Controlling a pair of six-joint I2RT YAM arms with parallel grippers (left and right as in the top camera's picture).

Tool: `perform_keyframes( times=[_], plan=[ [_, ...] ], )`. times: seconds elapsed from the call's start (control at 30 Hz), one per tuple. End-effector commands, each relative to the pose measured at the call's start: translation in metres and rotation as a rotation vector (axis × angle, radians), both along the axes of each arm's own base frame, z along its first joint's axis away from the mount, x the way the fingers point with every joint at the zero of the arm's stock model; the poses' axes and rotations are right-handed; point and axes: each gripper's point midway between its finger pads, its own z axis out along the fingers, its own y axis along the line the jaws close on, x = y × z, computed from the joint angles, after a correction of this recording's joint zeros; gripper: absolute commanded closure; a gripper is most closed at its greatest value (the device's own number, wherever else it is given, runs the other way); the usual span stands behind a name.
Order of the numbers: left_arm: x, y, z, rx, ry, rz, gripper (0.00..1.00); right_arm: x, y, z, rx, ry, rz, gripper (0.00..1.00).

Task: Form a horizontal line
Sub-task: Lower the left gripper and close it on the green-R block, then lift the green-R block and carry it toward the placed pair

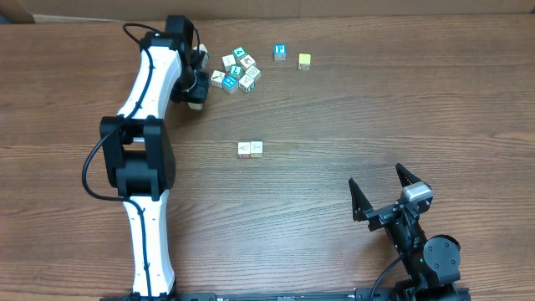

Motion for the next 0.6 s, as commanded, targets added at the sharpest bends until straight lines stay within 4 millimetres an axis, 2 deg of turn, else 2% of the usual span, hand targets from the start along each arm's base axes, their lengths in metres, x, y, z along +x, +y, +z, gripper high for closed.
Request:
perform_keyframes(
  times=[0.0, 0.13, 0.27, 0.4, 0.57],
  plan=[
    [0.008, -0.007, 0.088, -0.053, -0.171, 0.096, 0.72, 0.001, -0.002, -0.002, 0.006, 0.000, -0.011, 0.00],
    [0.000, -0.013, 0.131, -0.088, -0.236, 0.172, 0.75, 0.001, -0.002, -0.002, 0.006, 0.000, -0.011, 0.00],
    [-0.017, -0.032, 0.160, -0.120, -0.251, 0.211, 0.79, 0.001, -0.002, -0.002, 0.006, 0.000, -0.011, 0.00],
    [-0.033, -0.062, 0.173, -0.142, -0.245, 0.195, 0.81, 0.001, -0.002, -0.002, 0.006, 0.000, -0.012, 0.00],
    [-0.057, -0.110, 0.169, -0.163, -0.184, 0.189, 0.91, 0.001, -0.002, -0.002, 0.006, 0.000, -0.011, 0.00]
  ],
)
